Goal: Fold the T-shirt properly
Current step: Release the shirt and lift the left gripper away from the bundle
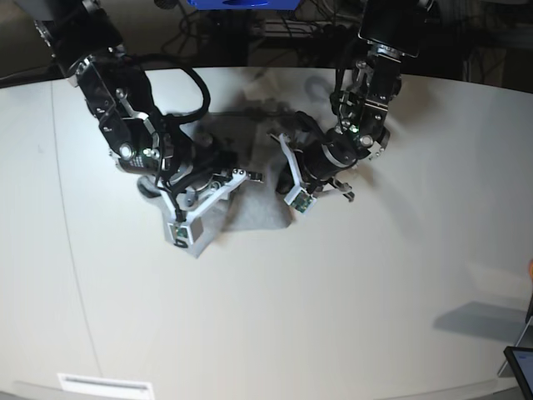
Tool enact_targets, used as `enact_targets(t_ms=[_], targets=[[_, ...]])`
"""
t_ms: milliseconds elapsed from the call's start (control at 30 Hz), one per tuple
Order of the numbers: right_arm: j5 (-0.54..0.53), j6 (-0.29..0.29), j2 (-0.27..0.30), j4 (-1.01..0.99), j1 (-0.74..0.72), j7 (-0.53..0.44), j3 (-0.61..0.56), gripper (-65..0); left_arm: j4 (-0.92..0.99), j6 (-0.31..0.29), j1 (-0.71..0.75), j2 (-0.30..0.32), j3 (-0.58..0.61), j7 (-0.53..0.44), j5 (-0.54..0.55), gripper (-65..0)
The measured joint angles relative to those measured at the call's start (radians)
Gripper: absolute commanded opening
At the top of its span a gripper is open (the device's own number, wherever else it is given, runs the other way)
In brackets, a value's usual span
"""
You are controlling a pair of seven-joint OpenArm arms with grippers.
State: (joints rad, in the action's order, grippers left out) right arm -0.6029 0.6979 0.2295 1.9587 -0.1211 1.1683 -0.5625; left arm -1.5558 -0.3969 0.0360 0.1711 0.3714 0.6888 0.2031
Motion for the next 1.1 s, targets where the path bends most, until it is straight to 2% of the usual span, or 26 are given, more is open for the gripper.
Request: enact_targets(t_ms=[100,200,333,533,700,767,833,900,1000,1100], targets=[[-0.012,0.000,-0.002,0.000,0.001,0.002,-0.025,-46.7,0.000,0.000,0.000,-0.002,0.000,0.001,0.000,-65.0],[-0.011,0.000,-0.001,0.000,0.002,0.000,-0.039,-46.6,0.000,0.000,0.000,-0.005,-0.001,0.003,-0.001,-65.0],[-0.012,0.000,-0.046,0.002,0.003,0.022,-0.040,-46.6,0.008,-0.004,-0.018,-0.002,-0.001,0.013,0.000,-65.0],[-0.018,0.000,-0.088,0.003,0.005,0.062,-0.040,-46.6,0.010,-0.016,-0.008,-0.006,-0.115,0.024,0.003,-65.0],[-0.013,0.000,-0.097,0.014,0.005,0.064,-0.040,-46.4,0.011,-0.015,-0.006,0.026,-0.155,0.025,0.000,-65.0],[-0.043,0.000,-0.103,0.017,-0.003,0.065,-0.040,-44.5,0.011,-0.011,-0.006,0.051,-0.160,0.023,0.000,-65.0],[-0.097,0.000,-0.103,0.021,-0.022,0.065,-0.040,-39.5,0.011,-0.006,-0.006,0.072,-0.162,0.022,-0.001,-65.0],[-0.093,0.000,-0.103,0.034,-0.037,0.061,-0.035,-36.1,0.011,-0.004,-0.006,0.089,-0.162,0.022,-0.001,-65.0],[-0.097,0.000,-0.103,0.034,-0.060,0.065,0.008,-35.8,0.011,-0.003,0.007,0.119,-0.164,0.008,0.003,-65.0],[-0.122,0.000,-0.039,0.034,-0.094,0.066,0.029,-35.3,0.009,-0.003,0.021,0.153,-0.168,-0.006,0.008,-65.0]])
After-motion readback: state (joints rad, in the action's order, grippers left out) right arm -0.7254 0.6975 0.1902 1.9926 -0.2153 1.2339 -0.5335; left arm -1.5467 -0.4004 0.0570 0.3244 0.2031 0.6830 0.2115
